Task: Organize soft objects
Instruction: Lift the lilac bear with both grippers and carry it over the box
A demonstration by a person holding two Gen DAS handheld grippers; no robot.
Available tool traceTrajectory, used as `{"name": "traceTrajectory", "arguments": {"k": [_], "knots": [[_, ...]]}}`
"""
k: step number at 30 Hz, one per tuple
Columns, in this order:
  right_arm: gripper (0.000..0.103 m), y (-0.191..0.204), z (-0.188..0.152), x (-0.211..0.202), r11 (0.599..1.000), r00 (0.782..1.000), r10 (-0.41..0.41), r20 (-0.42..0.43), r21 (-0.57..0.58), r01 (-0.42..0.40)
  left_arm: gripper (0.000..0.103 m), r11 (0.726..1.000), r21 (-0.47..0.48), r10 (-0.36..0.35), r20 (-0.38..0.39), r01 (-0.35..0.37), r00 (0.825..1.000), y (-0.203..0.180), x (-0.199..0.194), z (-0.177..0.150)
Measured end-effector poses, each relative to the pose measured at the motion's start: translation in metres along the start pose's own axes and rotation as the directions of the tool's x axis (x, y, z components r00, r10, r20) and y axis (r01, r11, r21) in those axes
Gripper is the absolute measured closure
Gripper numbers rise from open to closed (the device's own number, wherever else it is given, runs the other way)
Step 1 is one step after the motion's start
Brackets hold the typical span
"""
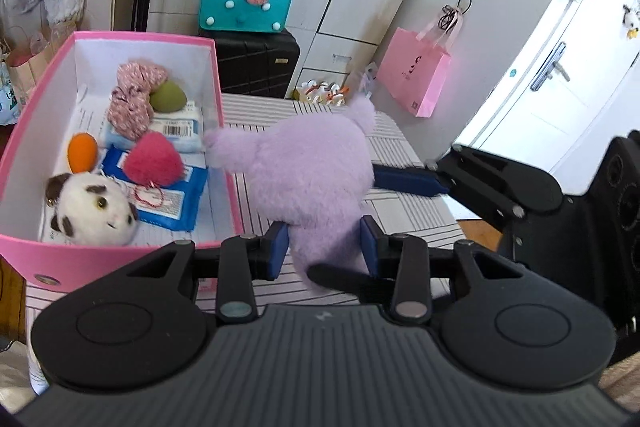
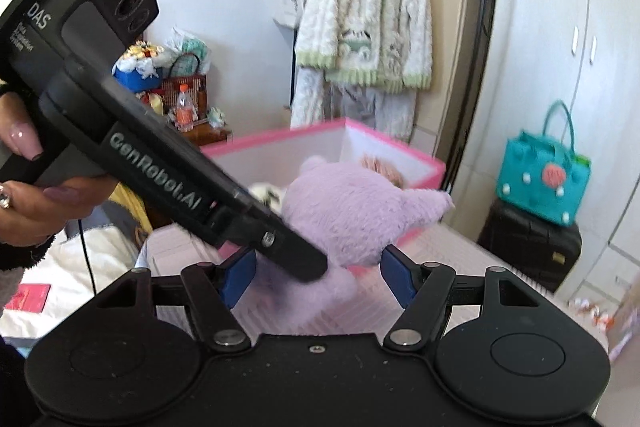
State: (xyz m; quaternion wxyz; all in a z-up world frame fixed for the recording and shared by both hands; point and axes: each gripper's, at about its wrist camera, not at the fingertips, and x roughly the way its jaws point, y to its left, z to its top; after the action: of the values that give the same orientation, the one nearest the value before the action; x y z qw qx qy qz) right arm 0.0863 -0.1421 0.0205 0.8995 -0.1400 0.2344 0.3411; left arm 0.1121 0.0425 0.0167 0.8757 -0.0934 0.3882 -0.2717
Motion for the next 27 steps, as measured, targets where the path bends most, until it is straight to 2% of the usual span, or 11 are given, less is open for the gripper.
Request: {"name": "traceTrajectory", "arguments": {"k": [6,13,20,27], "knots": [[0.030,0.004,0.034,0.019,0.999,0.998,0.024,0.050,-0.046,-0.022,0.067,0.999,-0.012,0.049,0.068,-0.049,0.996,0.022,-0.016,0.015],[0.030,0.001,0.062,0.060,0.996,0.996,0.063,0.057,-0.074,-0.059,0.066,0.992,-0.110,0.076,0.065,-0.068,0.995,0.067,-0.014,0.043],[0.030,-0.016,0.088,0.110,0.985,0.986,0.161,0.032,-0.068,-0.159,0.066,0.971,-0.218,0.099,0.001,-0.097,0.995,0.121,0.012,0.072],[0.030,-0.032,0.094,0.170,0.986,0.985,0.155,-0.081,-0.043,-0.159,0.065,0.932,-0.339,0.098,-0.101,-0.126,0.990,0.169,0.062,0.092]]}}
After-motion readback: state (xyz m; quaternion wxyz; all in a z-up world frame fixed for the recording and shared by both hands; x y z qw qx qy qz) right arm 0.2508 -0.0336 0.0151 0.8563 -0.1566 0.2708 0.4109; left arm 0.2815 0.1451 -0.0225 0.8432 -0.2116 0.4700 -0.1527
